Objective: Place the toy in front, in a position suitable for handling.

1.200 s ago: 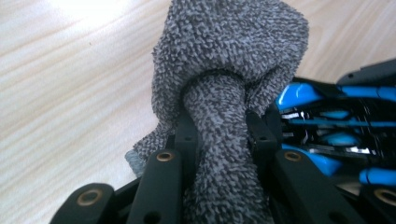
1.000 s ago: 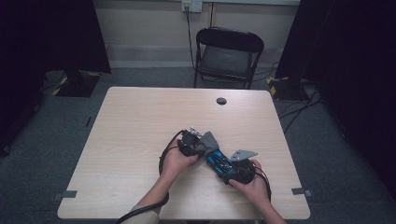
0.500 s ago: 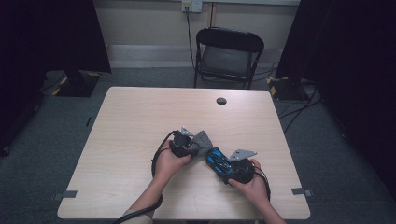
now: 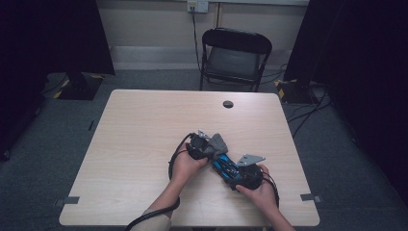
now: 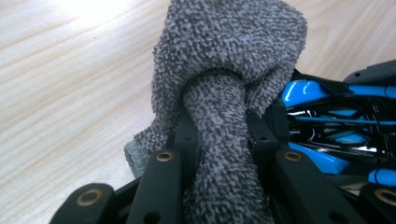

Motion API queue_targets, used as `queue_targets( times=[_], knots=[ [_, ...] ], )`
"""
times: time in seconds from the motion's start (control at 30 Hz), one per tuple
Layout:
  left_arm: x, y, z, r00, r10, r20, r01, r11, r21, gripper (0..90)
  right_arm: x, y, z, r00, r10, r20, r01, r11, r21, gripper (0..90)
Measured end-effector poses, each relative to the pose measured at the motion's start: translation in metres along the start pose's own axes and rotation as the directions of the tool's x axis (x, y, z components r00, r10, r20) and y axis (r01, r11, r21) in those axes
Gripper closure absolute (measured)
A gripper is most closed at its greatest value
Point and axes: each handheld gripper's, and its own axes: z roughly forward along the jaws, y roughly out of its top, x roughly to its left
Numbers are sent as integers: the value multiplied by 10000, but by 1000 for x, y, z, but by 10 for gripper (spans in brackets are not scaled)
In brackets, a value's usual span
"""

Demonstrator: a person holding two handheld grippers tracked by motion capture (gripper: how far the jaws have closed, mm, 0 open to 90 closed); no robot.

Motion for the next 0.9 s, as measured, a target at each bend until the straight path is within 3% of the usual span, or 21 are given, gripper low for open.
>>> queue_targets(
  times=[0.2,0.43,0.6,0.9],
  knots=[
    [3,-7,-14,9997,251,-24,-250,9994,251,721,0,0,0,10000,16,12,-16,10000,0,249],
    [9,-26,-30,9997,165,186,-169,9995,250,721,0,1,1,10000,28,20,-28,10000,-13,249],
    [11,-35,-40,9995,317,29,-318,9990,328,722,0,1,1,10000,33,36,-32,10000,-9,249],
    [21,-47,-63,9998,191,-112,-190,9998,40,722,1,1,1,9999,68,96,-68,10000,-5,249]
  ],
)
